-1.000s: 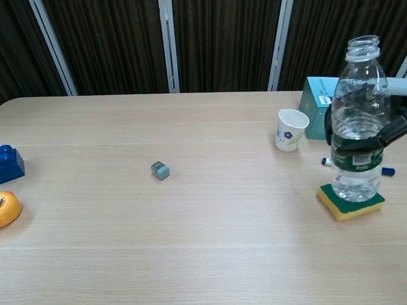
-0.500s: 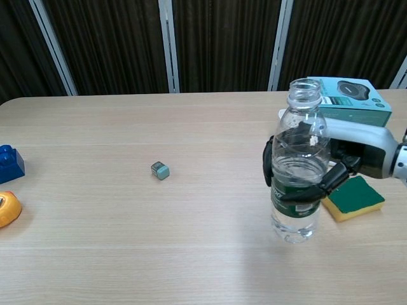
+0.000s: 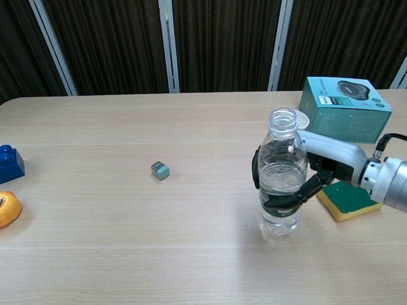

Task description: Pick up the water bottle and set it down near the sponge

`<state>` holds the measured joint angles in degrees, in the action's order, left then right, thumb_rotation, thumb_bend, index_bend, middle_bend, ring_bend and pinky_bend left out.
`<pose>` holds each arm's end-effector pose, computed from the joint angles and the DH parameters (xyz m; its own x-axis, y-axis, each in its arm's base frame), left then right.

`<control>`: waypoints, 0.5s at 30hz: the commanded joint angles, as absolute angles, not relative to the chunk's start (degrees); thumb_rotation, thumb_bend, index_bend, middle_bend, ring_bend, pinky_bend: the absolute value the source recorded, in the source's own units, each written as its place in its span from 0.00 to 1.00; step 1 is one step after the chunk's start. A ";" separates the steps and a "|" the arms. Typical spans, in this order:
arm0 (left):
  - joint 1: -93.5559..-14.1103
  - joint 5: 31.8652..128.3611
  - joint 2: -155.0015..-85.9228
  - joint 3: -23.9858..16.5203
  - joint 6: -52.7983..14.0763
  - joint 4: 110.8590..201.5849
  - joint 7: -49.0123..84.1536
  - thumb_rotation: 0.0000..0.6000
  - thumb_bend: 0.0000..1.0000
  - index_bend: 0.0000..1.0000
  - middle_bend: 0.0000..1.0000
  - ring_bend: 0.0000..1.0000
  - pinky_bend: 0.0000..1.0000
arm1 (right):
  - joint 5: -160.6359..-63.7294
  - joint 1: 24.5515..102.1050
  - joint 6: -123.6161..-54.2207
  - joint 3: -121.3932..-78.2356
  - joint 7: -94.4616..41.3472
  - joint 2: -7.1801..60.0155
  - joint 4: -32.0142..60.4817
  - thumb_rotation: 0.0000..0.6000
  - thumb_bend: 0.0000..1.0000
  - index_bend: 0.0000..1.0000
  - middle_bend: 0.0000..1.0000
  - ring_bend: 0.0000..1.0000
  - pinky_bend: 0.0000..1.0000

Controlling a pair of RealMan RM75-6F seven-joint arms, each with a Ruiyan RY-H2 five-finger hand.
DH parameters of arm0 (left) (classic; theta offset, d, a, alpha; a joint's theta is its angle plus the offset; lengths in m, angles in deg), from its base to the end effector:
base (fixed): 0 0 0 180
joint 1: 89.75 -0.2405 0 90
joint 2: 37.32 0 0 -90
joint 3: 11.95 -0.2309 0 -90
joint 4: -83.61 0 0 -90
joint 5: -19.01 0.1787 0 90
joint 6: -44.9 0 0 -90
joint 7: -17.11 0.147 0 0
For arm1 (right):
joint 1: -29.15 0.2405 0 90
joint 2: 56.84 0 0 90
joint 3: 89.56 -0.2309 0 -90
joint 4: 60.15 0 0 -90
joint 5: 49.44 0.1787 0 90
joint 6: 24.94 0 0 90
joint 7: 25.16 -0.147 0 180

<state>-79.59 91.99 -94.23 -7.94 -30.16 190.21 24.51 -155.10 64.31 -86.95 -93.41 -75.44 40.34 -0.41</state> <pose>-0.2582 0.1995 0.1791 0.3608 0.1551 0.9196 0.9225 0.0857 -0.3764 -0.1605 -0.2846 -0.0211 -0.0650 -0.5843 0.8090 -0.8444 -0.3998 -0.3566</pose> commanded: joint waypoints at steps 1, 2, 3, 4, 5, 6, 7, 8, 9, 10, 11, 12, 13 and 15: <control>-79.52 91.89 -94.33 -7.95 -30.08 190.19 24.65 1.00 0.00 0.00 0.00 0.00 0.00 | -153.51 64.73 -88.23 -92.75 -75.95 42.65 -4.03 1.00 0.72 0.59 0.62 0.57 0.47; -79.50 91.86 -94.35 -7.95 -30.07 190.17 24.73 1.00 0.00 0.00 0.00 0.00 0.00 | -153.21 64.77 -88.44 -92.70 -76.18 43.05 -4.77 1.00 0.72 0.59 0.62 0.57 0.47; -79.49 91.83 -94.39 -7.96 -30.08 190.15 24.83 1.00 0.00 0.00 0.00 0.00 0.00 | -152.90 64.81 -88.64 -92.66 -76.39 43.42 -5.49 1.00 0.72 0.59 0.62 0.57 0.47; -79.48 91.78 -94.45 -7.95 -30.11 190.10 24.96 1.00 0.00 0.00 0.00 0.00 0.00 | -152.55 64.84 -88.84 -92.67 -76.59 43.79 -6.23 1.00 0.72 0.59 0.62 0.57 0.47; -79.49 91.71 -94.51 -7.96 -30.14 190.06 25.05 1.00 0.00 0.00 0.00 0.00 0.00 | -152.29 64.89 -89.05 -92.65 -76.77 44.12 -6.92 1.00 0.72 0.59 0.62 0.56 0.47; -79.49 91.66 -94.55 -7.96 -30.14 190.10 25.09 1.00 0.00 0.00 0.00 0.00 0.00 | -152.03 64.96 -89.22 -92.64 -76.88 44.41 -7.65 1.00 0.71 0.59 0.62 0.56 0.47; -79.48 91.59 -94.57 -7.96 -30.13 190.12 25.13 1.00 0.00 0.00 0.00 0.00 0.00 | -151.80 65.05 -89.42 -92.64 -76.91 44.69 -8.42 1.00 0.70 0.59 0.61 0.56 0.47; -79.46 91.55 -94.59 -7.96 -30.12 190.12 25.19 1.00 0.00 0.00 0.00 0.00 0.00 | -151.63 65.13 -89.61 -92.57 -77.03 44.96 -9.07 1.00 0.68 0.59 0.61 0.55 0.47; -79.45 91.52 -94.61 -7.96 -30.11 190.12 25.25 1.00 0.00 0.00 0.00 0.00 0.00 | -151.27 65.20 -89.79 -92.49 -77.34 45.30 -9.93 1.00 0.66 0.58 0.60 0.55 0.47; -79.45 91.49 -94.61 -7.97 -30.12 190.16 25.26 1.00 0.00 0.00 0.00 0.00 0.00 | -150.91 65.25 -89.96 -92.40 -77.69 45.62 -10.65 1.00 0.64 0.57 0.58 0.53 0.46; -79.45 91.49 -94.60 -7.98 -30.12 190.18 25.24 1.00 0.00 0.00 0.00 0.00 0.00 | -150.62 65.30 -90.10 -92.24 -77.98 45.89 -11.31 1.00 0.62 0.54 0.57 0.52 0.46; -79.45 91.50 -94.60 -7.98 -30.13 190.19 25.23 1.00 0.00 0.00 0.00 0.00 0.00 | -150.28 65.29 -90.21 -92.09 -78.25 46.15 -11.99 1.00 0.60 0.52 0.56 0.51 0.45; -79.47 91.51 -94.61 -7.98 -30.21 190.17 25.26 1.00 0.00 0.00 0.00 0.00 0.00 | -149.89 65.26 -90.45 -91.89 -78.63 46.50 -12.72 1.00 0.58 0.48 0.56 0.51 0.45; -79.52 91.52 -94.71 -7.96 -30.46 190.07 25.51 1.00 0.00 0.00 0.00 0.00 0.00 | -149.57 65.21 -90.87 -91.57 -79.07 46.83 -13.54 1.00 0.52 0.44 0.54 0.49 0.43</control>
<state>-79.50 91.51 -94.66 -7.97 -30.38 190.11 25.43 -149.96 65.21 -90.46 -91.90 -78.62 46.43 -12.94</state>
